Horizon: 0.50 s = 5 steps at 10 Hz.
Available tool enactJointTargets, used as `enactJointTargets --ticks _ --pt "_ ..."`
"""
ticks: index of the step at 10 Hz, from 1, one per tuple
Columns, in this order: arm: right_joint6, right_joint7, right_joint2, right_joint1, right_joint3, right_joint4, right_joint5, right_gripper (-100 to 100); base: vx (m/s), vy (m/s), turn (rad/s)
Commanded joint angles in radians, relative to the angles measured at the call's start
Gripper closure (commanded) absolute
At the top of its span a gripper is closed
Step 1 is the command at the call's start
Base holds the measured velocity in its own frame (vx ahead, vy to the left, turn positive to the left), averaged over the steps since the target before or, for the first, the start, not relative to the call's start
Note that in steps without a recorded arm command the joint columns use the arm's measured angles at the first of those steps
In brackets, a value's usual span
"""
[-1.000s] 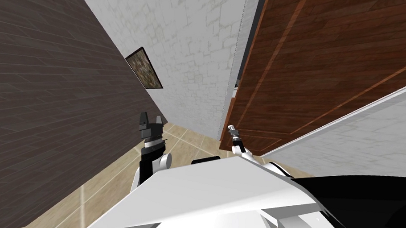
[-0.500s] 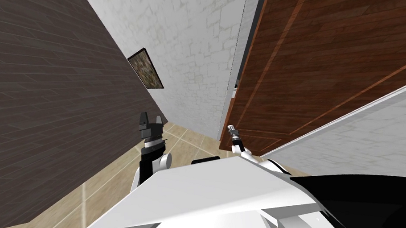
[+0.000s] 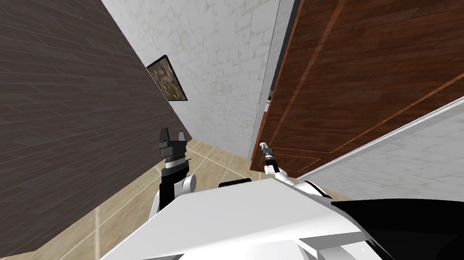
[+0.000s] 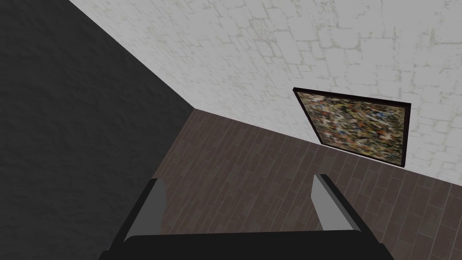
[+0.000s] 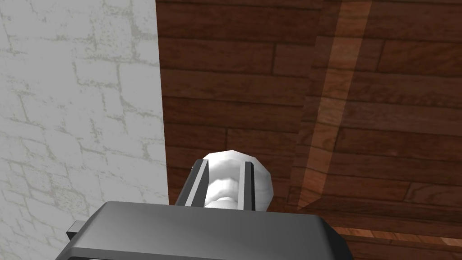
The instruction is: Pull the door open
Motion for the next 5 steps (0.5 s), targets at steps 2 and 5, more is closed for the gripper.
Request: enactJointTargets --ticks 2,5 --pt "-0.005 -0.024 -0.011 0.006 0.013 -0.005 0.006 100 -0.061 0.011 0.053" --pt "-0.007 -0.049 -0.022 0.016 0.031 -0.006 0.014 100 -0.183 0.010 0.084"
